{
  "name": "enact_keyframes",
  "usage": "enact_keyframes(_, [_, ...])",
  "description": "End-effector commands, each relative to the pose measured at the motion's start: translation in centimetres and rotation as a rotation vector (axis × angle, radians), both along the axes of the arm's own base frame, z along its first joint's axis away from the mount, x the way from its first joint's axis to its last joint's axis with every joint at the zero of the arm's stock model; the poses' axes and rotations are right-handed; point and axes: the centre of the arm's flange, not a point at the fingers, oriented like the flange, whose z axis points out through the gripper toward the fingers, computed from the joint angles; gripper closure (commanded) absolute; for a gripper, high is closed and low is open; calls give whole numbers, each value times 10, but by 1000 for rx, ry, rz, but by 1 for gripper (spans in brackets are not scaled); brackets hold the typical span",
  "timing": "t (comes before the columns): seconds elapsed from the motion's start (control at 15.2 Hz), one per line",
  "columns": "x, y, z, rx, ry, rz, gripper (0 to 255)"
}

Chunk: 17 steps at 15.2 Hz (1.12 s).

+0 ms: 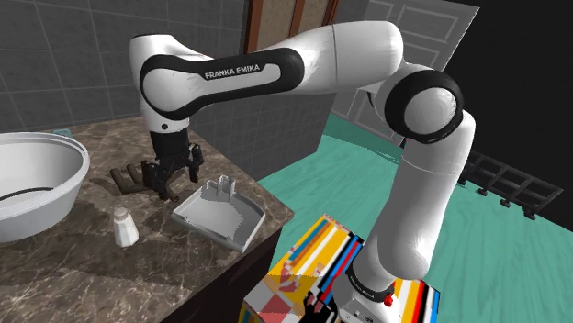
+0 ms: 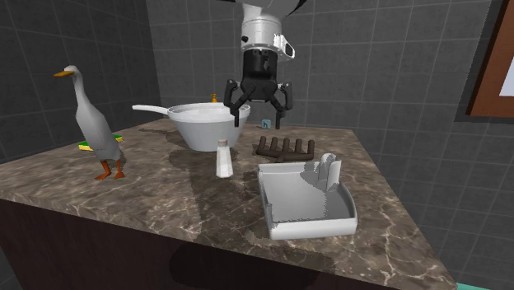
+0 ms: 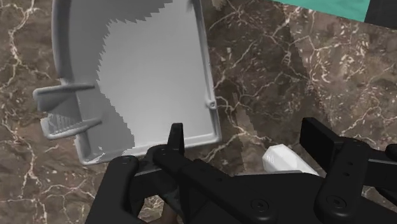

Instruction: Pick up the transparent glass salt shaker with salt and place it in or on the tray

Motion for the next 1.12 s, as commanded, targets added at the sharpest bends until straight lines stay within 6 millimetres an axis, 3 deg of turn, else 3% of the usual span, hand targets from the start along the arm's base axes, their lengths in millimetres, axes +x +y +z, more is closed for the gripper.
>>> enact_keyframes(0.0, [15,20,-9,7,1,8,0])
enact_keyframes(0.53, [71,103,-37,30,7,43,0])
enact_keyframes(1.06, [64,107,-77,31,8,44,0])
